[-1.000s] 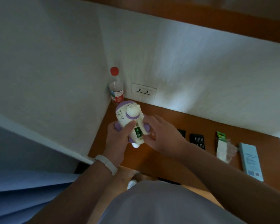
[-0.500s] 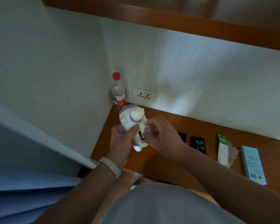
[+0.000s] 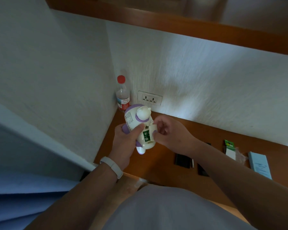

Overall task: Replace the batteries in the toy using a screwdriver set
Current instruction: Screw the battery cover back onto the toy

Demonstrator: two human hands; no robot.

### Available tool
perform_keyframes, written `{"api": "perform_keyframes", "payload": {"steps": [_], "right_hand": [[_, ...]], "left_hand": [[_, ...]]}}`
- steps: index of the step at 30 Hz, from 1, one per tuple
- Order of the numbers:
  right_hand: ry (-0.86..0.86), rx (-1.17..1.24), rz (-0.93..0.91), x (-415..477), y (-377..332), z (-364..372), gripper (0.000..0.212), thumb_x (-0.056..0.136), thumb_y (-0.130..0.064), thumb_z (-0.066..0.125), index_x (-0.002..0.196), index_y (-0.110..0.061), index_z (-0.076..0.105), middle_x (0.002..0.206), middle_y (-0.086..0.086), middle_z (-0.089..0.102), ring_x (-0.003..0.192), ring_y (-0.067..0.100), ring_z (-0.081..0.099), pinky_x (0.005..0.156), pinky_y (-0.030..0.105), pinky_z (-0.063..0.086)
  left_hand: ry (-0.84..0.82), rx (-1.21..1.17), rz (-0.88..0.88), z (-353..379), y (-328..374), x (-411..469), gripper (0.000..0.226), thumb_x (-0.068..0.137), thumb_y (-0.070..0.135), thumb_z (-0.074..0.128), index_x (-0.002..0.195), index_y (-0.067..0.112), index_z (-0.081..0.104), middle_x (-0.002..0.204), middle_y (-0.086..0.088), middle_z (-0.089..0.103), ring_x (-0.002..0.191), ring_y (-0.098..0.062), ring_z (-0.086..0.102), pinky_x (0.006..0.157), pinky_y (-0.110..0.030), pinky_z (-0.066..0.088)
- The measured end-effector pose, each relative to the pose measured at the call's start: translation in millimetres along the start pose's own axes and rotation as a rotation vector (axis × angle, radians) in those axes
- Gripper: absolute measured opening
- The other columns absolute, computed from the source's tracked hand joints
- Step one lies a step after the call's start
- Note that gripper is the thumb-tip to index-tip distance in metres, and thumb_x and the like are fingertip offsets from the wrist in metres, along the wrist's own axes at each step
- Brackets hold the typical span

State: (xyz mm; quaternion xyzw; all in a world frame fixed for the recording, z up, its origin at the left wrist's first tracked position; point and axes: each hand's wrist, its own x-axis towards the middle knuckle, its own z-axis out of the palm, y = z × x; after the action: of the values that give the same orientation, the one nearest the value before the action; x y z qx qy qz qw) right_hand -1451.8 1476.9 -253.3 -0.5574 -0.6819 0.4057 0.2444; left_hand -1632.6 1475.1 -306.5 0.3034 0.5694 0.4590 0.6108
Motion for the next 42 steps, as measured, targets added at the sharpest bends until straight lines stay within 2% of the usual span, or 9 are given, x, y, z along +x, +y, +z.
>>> {"api": "perform_keyframes", "payload": {"steps": [4, 10, 14, 19, 26, 34, 38, 40, 42], "right_hand": [[0.011, 0.123, 0.038, 3.2, -2.5, -4.6, 0.016, 0.083, -0.024, 0.07, 0.093, -0.03, 0.059, 0.085, -0.01, 0.067, 0.074, 0.011, 0.067, 0.065, 0.019, 0.055], [0.044, 0.191, 0.062, 7.5, -4.6, -10.1, 0.007, 0.088, -0.023, 0.071, 0.088, -0.022, 0.064, 0.081, -0.002, 0.072, 0.071, 0.013, 0.071, 0.066, 0.026, 0.06], [0.007, 0.219, 0.059, 9.0, -2.3, -13.8, 0.005, 0.09, -0.021, 0.071, 0.089, -0.02, 0.066, 0.081, 0.001, 0.072, 0.069, 0.012, 0.07, 0.062, 0.02, 0.055], [-0.028, 0.195, 0.043, 11.1, 0.8, -16.8, 0.005, 0.092, -0.018, 0.069, 0.09, -0.02, 0.065, 0.084, 0.004, 0.073, 0.071, 0.014, 0.069, 0.065, 0.022, 0.054], [-0.1, 0.279, 0.007, 11.3, -1.3, -16.6, 0.008, 0.092, -0.008, 0.066, 0.09, -0.015, 0.066, 0.078, 0.003, 0.07, 0.066, 0.01, 0.068, 0.06, 0.017, 0.051], [-0.086, 0.256, -0.02, 11.6, 3.0, -10.9, 0.004, 0.092, -0.012, 0.067, 0.092, -0.016, 0.067, 0.085, 0.013, 0.068, 0.07, 0.018, 0.066, 0.066, 0.031, 0.057], [-0.071, 0.263, -0.021, 11.4, 1.8, -9.2, 0.008, 0.093, -0.011, 0.066, 0.089, -0.019, 0.067, 0.083, 0.01, 0.068, 0.067, 0.014, 0.066, 0.062, 0.024, 0.054], [-0.064, 0.229, -0.022, 12.0, 0.7, -9.6, 0.006, 0.093, -0.012, 0.066, 0.09, -0.017, 0.066, 0.084, 0.009, 0.069, 0.066, 0.014, 0.067, 0.061, 0.023, 0.056], [-0.064, 0.176, -0.025, 12.4, -0.2, -10.1, 0.003, 0.093, -0.015, 0.067, 0.092, -0.018, 0.066, 0.085, 0.009, 0.069, 0.068, 0.018, 0.069, 0.064, 0.027, 0.059]], "left_hand": [[-0.02, 0.009, 0.014, 3.7, 6.1, -0.3, 0.09, 0.06, 0.048, 0.084, 0.136, 0.016, 0.051, 0.119, 0.0, 0.073, 0.1, -0.019, 0.075, 0.077, -0.04, 0.063], [-0.029, 0.038, 0.016, 10.3, 6.8, 0.5, 0.061, 0.08, 0.035, 0.08, 0.13, 0.021, 0.05, 0.117, 0.004, 0.071, 0.094, -0.011, 0.075, 0.069, -0.028, 0.062], [-0.045, 0.028, -0.021, 12.6, 9.4, -0.9, 0.062, 0.081, 0.034, 0.079, 0.133, 0.02, 0.049, 0.119, 0.003, 0.071, 0.096, -0.014, 0.075, 0.07, -0.029, 0.062], [-0.066, -0.003, -0.069, 9.0, 11.3, 1.2, 0.064, 0.083, 0.031, 0.079, 0.138, 0.015, 0.049, 0.123, -0.003, 0.071, 0.101, -0.021, 0.074, 0.074, -0.036, 0.063], [-0.083, -0.009, -0.109, 5.1, 15.2, 0.5, 0.061, 0.083, 0.035, 0.077, 0.134, 0.016, 0.051, 0.119, -0.004, 0.073, 0.094, -0.017, 0.076, 0.065, -0.029, 0.061], [-0.117, 0.006, -0.124, 4.9, 16.0, -2.1, 0.058, 0.088, 0.033, 0.073, 0.137, 0.016, 0.049, 0.124, -0.007, 0.07, 0.102, -0.023, 0.074, 0.074, -0.035, 0.062], [-0.118, -0.003, -0.121, 4.5, 16.5, -2.8, 0.076, 0.074, 0.043, 0.078, 0.139, 0.015, 0.049, 0.126, -0.008, 0.069, 0.106, -0.026, 0.073, 0.083, -0.043, 0.062], [-0.104, 0.0, -0.114, 4.1, 17.4, -3.3, 0.084, 0.065, 0.048, 0.079, 0.137, 0.017, 0.05, 0.126, -0.007, 0.069, 0.104, -0.025, 0.073, 0.082, -0.042, 0.062], [-0.101, 0.006, -0.111, 4.0, 17.0, -2.9, 0.081, 0.067, 0.047, 0.08, 0.136, 0.017, 0.05, 0.123, -0.006, 0.07, 0.099, -0.022, 0.075, 0.075, -0.038, 0.063]]}}
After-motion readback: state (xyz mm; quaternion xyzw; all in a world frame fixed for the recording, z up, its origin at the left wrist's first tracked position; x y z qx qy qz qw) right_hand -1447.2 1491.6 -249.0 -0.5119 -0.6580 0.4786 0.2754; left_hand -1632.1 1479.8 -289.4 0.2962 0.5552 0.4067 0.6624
